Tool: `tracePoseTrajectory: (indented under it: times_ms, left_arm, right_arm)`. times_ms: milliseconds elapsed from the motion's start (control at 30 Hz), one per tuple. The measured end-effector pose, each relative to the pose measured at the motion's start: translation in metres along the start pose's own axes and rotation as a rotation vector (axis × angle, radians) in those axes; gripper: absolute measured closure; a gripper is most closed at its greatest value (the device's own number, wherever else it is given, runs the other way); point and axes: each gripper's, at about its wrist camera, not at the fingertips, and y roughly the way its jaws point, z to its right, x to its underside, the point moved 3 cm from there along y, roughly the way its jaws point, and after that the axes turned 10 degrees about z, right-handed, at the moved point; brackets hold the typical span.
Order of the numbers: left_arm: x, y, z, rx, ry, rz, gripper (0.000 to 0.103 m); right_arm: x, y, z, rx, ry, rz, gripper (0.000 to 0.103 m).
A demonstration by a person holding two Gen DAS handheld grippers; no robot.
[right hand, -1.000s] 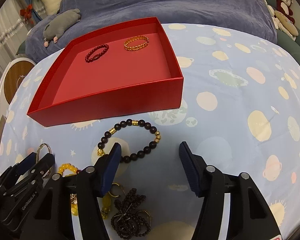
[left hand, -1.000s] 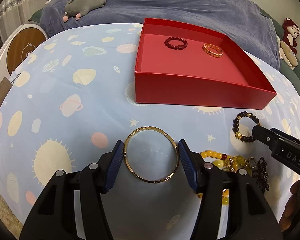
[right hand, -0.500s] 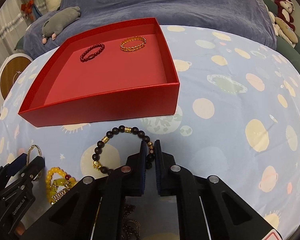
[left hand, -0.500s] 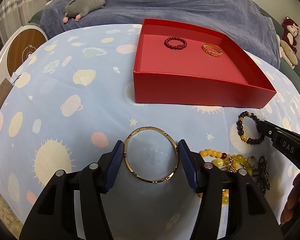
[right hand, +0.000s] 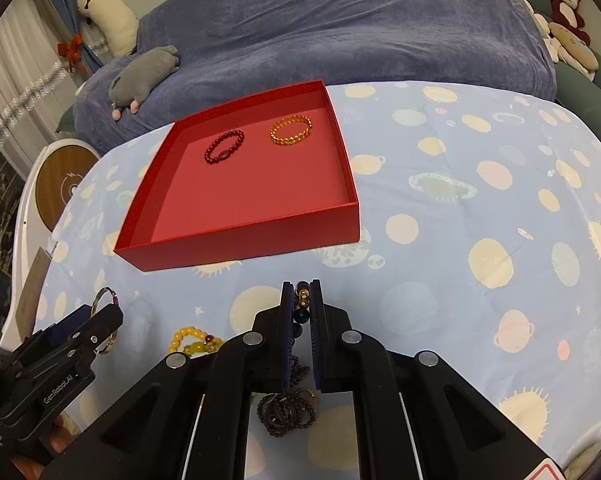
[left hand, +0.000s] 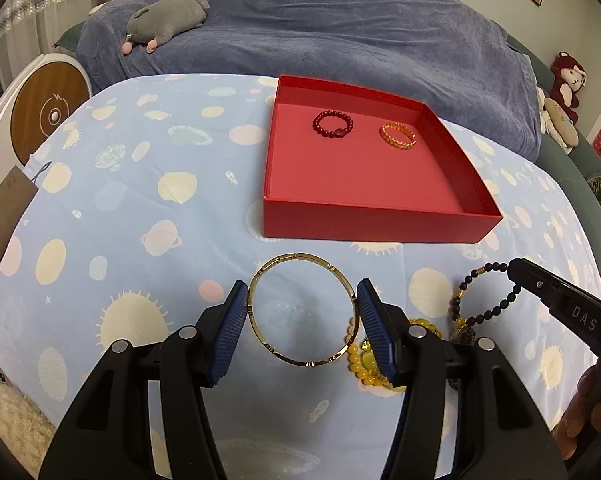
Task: Organize jewelry
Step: 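Grasp the black-and-gold bead bracelet with right tool while left tool holds the bangle, then carry both bracelets into the red box and open both tools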
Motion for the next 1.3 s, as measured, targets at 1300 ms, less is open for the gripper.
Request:
tracePoseTrajectory:
  times_ms: [1300]
  left_arm:
    - [-0.121, 0.148, 0.038, 0.061, 0.06, -0.012, 0.049]
  right_arm:
    - [-0.12, 0.157, -0.027, -0.023, -0.105, -0.048, 0.086]
